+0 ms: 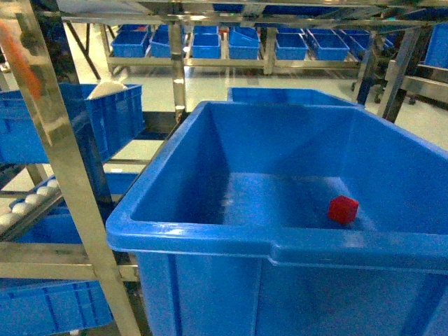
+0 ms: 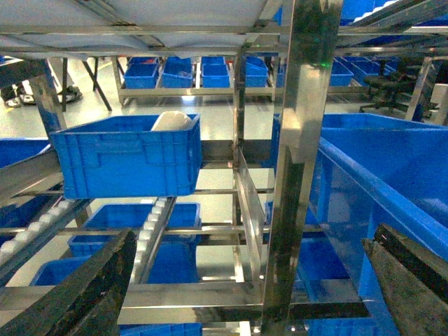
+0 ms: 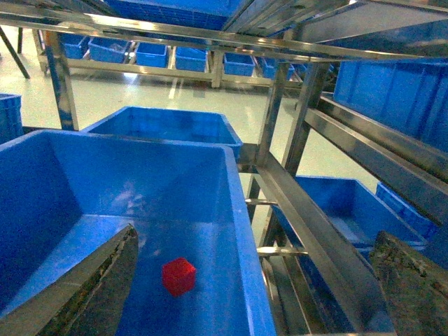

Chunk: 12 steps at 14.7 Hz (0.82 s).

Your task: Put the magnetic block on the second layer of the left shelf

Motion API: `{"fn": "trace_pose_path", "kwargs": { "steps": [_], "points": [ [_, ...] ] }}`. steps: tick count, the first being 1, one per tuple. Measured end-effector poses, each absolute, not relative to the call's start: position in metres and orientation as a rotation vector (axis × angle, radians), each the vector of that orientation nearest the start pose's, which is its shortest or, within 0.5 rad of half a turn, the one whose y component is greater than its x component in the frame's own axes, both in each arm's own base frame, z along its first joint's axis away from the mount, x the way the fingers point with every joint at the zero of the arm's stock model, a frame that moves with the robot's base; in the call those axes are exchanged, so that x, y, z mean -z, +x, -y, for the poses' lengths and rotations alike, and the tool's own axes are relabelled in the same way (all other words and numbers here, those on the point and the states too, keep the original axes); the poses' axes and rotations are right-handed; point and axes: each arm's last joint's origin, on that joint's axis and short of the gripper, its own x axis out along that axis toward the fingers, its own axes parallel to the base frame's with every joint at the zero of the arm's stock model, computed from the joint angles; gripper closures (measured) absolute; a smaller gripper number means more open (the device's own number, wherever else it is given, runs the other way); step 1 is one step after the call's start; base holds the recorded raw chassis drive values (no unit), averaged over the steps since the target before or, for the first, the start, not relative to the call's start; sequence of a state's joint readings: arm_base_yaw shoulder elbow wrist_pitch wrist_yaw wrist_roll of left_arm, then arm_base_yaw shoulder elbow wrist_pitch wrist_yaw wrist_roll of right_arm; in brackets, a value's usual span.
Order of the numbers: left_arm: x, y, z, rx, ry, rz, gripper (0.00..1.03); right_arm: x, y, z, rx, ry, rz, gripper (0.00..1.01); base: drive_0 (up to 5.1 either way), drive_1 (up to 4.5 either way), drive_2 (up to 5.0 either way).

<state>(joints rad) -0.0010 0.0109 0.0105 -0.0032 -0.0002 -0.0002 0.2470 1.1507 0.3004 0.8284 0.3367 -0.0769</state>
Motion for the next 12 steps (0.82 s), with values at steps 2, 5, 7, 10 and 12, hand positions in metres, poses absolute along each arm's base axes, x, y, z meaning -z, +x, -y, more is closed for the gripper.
{"fn": "trace_pose_path", "kwargs": {
  "steps": [2,5,7,10,12],
  "points": [
    [-0.166,0.098,0.0,0.001,0.0,-0.004,0.05,-0.201,0.17,-0.025,0.105,-0.099,-0.053,0.03,0.0,0.0,0.0],
    [-0.166,0.098,0.0,0.0,0.0,-0.004,0.05,-0.21,0.142,-0.012,0.081,0.054,-0.063,0.03,0.0,0.0,0.0],
    [-0.166,0.098,0.0,0.001,0.0,-0.003,0.05,-0.21,0.141,-0.011,0.015,0.045,0.007,0.17,0.0,0.0,0.0],
    [-0.166,0.098,0.0,0.002,0.0,-0.003,0.05,-0.192,0.131,0.001,0.005,0.014,-0.002,0.57,0.0,0.0,0.0],
    [-0.166,0.098,0.0,0.0,0.0,-0.004,0.05,-0.186,0.126,0.0,0.0,0.007,-0.002,0.83,0.0,0.0,0.0]
  ]
}}
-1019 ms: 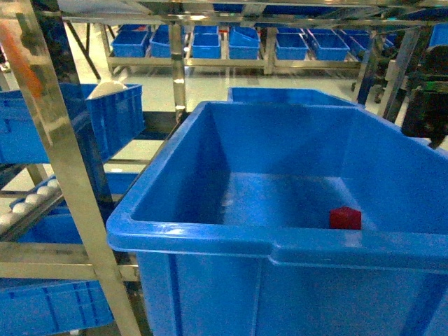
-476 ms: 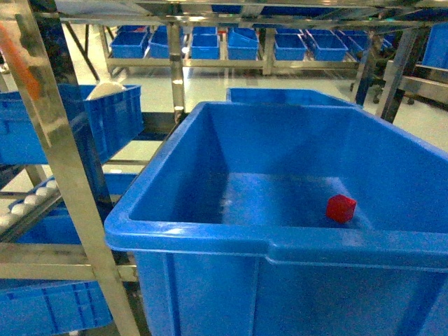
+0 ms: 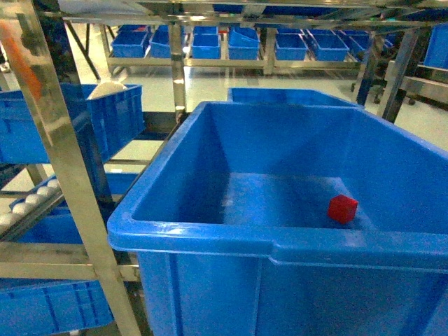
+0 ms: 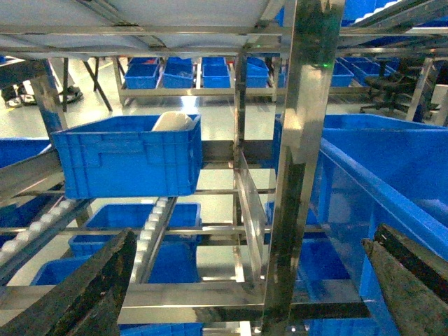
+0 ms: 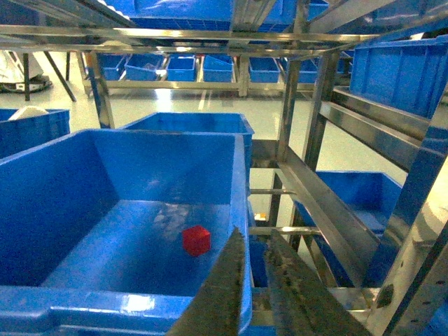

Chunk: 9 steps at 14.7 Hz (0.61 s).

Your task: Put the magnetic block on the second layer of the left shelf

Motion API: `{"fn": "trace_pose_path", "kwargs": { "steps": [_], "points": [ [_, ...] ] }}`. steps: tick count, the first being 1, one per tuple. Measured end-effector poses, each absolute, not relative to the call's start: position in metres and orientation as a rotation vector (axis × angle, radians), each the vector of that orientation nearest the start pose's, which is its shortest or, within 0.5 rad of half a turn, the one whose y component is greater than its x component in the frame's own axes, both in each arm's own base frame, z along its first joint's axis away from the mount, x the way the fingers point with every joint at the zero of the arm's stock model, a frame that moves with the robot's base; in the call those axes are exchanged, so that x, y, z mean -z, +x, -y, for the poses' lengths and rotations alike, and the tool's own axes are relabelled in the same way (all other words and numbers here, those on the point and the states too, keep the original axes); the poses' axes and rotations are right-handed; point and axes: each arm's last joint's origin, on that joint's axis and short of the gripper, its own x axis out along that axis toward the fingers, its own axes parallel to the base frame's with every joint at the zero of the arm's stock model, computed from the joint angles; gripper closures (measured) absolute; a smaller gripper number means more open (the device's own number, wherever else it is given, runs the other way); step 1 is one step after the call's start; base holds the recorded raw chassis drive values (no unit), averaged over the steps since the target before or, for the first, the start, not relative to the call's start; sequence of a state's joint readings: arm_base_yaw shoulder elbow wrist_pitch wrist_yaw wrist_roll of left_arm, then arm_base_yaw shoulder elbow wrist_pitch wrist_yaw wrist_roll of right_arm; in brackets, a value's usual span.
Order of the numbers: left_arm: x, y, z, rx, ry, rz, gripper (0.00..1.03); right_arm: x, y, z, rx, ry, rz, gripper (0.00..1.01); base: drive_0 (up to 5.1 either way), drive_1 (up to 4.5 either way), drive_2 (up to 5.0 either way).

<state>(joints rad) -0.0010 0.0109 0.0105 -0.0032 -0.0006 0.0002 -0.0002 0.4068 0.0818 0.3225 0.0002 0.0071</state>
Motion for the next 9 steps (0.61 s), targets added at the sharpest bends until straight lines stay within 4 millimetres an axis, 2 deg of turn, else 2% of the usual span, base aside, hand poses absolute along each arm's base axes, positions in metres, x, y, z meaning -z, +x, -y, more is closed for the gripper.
{"fn": "trace_pose_path", "kwargs": {
  "steps": [1,2,9],
  "points": [
    [-0.166,0.098,0.0,0.0,0.0,-0.004,0.05,-0.183,0.123,0.0,0.0,0.007,-0.007,0.96,0.0,0.0,0.0],
    [-0.166,0.098,0.0,0.001,0.0,-0.004,0.05,-0.18,0.121,0.0,0.0,0.003,-0.008,0.99,0.0,0.0,0.0],
    [-0.166,0.098,0.0,0.001,0.0,-0.004,0.05,-0.171,0.11,0.0,0.0,0.003,0.017,0.99,0.0,0.0,0.0]
  ]
}}
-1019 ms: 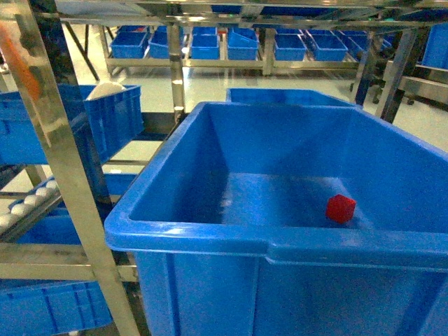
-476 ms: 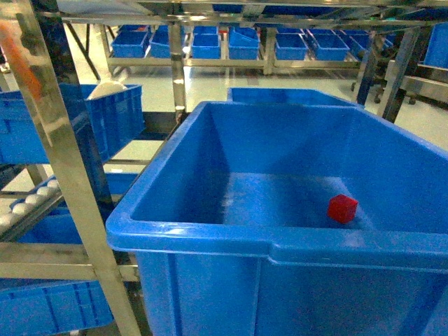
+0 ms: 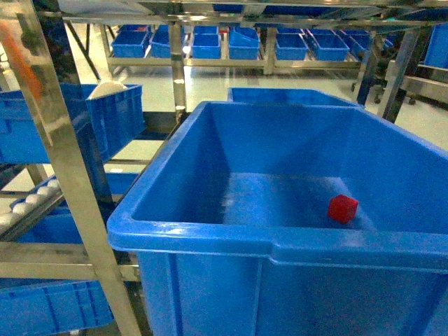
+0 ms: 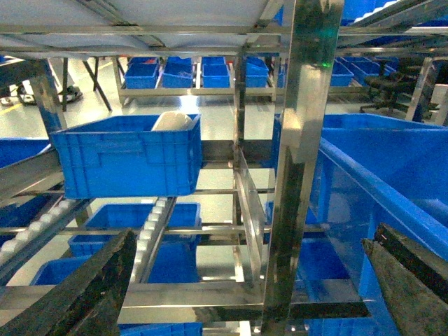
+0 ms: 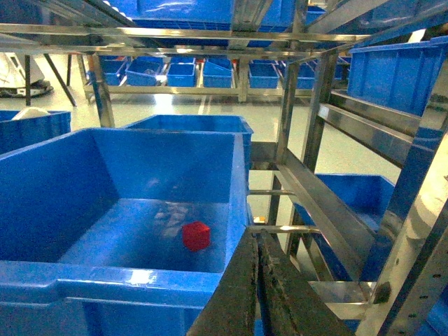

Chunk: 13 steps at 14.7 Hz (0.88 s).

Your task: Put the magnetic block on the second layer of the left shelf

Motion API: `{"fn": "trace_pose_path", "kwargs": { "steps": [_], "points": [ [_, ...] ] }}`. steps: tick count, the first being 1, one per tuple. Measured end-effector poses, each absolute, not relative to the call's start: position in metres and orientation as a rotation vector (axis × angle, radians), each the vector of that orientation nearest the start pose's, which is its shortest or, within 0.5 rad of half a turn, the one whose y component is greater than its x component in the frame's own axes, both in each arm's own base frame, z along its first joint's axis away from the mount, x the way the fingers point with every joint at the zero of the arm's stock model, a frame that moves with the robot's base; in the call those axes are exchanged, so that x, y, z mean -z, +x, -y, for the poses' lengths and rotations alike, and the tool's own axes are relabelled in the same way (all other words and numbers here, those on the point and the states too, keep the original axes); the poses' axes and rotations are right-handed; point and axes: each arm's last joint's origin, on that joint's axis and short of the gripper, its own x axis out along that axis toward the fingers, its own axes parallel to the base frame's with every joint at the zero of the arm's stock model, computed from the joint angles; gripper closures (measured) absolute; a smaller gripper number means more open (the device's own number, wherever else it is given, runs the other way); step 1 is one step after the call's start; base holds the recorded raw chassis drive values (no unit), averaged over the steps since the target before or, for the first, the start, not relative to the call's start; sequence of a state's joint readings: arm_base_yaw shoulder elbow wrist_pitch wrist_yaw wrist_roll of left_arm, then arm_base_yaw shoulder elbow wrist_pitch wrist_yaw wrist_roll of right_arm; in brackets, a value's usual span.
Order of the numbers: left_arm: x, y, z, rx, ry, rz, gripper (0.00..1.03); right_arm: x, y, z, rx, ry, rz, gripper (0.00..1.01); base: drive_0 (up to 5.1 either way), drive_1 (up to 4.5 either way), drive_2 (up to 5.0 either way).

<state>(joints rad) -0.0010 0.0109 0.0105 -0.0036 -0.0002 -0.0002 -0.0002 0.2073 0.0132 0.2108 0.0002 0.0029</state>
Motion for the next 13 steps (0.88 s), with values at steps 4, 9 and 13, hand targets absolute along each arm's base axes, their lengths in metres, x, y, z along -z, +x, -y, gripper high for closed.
{"fn": "trace_pose_path", "kwargs": {
  "steps": [4,9,13],
  "points": [
    [-0.166,0.098,0.0,0.0,0.0,-0.004,0.05,-0.164,0.1,0.0,0.0,0.003,-0.038,0.99,0.0,0.0,0.0],
    [-0.166,0.098,0.0,0.001,0.0,-0.004,0.05,-0.167,0.097,0.0,0.0,0.002,0.004,0.82,0.0,0.0,0.0],
    [-0.166,0.098,0.0,0.001,0.0,-0.004,0.05,-0.167,0.097,0.0,0.0,0.002,0.004,0.62,0.0,0.0,0.0]
  ]
}}
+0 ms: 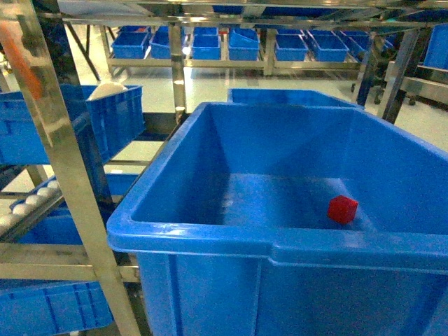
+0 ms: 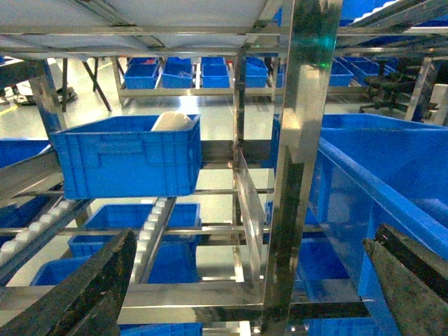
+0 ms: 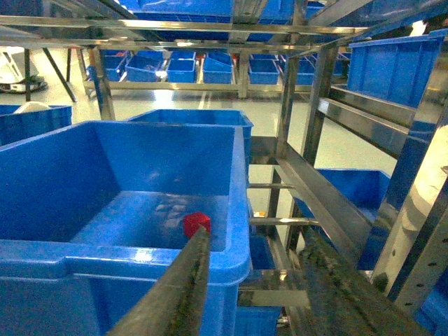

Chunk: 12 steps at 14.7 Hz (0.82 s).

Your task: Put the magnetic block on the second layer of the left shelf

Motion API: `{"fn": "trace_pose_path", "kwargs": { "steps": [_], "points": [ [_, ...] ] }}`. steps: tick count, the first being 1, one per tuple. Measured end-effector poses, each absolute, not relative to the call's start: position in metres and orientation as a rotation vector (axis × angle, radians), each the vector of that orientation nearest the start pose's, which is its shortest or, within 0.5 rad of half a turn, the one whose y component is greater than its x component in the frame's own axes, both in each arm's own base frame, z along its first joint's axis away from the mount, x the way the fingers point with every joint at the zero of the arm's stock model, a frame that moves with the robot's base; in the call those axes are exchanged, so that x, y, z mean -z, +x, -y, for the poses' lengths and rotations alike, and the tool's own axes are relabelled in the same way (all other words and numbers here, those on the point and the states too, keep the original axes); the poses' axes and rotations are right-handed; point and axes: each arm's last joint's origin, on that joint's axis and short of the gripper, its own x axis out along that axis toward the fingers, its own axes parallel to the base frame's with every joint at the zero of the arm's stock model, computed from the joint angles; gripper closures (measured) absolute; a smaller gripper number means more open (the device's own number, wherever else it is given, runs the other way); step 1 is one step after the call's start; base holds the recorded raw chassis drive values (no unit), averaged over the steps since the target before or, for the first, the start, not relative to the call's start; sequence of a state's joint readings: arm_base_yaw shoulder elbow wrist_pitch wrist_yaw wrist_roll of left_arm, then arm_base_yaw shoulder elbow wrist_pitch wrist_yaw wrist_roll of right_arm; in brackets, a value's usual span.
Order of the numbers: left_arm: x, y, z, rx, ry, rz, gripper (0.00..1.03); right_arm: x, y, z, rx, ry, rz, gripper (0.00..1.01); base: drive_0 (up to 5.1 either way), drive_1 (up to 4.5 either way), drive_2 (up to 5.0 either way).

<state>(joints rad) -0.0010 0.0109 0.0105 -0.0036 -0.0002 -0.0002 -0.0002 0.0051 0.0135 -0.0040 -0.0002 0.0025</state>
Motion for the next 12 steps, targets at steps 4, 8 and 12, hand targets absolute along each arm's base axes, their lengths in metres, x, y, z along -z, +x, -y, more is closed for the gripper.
{"fn": "trace_pose_path", "kwargs": {
  "steps": [4,8,12],
  "points": [
    [-0.1659,0.0977,0.0001,0.001,0.0,-0.004,0.05,-0.1673,0.0972,0.0,0.0,0.003,0.004,0.47,0.0,0.0,0.0],
    [-0.1659,0.0977,0.0001,0.001,0.0,-0.004,0.05,-0.1673,0.0972,0.0,0.0,0.003,0.004,0.01,0.0,0.0,0.0],
    [-0.1659,0.0977,0.0001,0.001,0.0,-0.004,0.05,-0.1673,0.0972,0.0,0.0,0.003,0.004,0.03,0.0,0.0,0.0]
  ]
}}
